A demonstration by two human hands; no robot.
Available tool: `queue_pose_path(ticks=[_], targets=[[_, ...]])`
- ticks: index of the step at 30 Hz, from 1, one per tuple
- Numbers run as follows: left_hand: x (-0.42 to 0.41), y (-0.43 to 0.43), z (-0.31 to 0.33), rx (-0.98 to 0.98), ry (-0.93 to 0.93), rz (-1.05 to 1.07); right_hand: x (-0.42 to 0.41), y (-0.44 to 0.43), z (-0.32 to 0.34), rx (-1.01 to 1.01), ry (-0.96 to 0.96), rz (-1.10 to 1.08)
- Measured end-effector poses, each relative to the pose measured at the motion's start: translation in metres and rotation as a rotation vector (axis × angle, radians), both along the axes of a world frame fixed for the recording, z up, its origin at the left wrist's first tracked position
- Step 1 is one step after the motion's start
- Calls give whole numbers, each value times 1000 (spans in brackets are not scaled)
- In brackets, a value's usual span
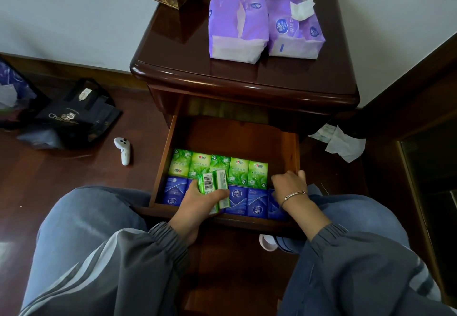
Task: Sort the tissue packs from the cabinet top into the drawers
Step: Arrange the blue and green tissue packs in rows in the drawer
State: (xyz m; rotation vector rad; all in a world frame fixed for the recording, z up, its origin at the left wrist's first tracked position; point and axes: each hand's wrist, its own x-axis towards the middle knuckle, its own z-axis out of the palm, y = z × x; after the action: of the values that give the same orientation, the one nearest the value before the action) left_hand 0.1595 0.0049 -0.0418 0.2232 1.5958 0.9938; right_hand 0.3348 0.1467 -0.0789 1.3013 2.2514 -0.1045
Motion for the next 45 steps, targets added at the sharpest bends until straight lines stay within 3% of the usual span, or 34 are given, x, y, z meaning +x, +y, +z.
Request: queue_pose_path(ticks=[10, 12, 15, 18, 21, 27, 34, 42, 45], targets=[[0, 1, 1, -6, 17, -17, 0, -7, 2, -142, -96, 48], [0, 1, 2, -7, 14, -31, -1, -9, 13, -131, 90, -43], [1, 1, 4, 39, 7, -68, -9, -15, 41, -199, 606, -284], [3, 3, 7, 72, 117, -148, -18, -28, 72, -560, 934, -492], [8, 3, 9, 118, 361, -287, -27, -42, 83, -829, 935, -553], [16, -1, 5, 144, 659, -381, -38, -52, 73, -803, 903, -570], [12, 1, 17, 179, 514, -531, -34, -39, 69, -758, 978, -553], [2, 5, 25, 181, 338, -488, -24, -18, 60, -812, 1064, -616], [-12, 8, 11, 161, 341, -451, -39, -10, 48, -882, 998, -569]])
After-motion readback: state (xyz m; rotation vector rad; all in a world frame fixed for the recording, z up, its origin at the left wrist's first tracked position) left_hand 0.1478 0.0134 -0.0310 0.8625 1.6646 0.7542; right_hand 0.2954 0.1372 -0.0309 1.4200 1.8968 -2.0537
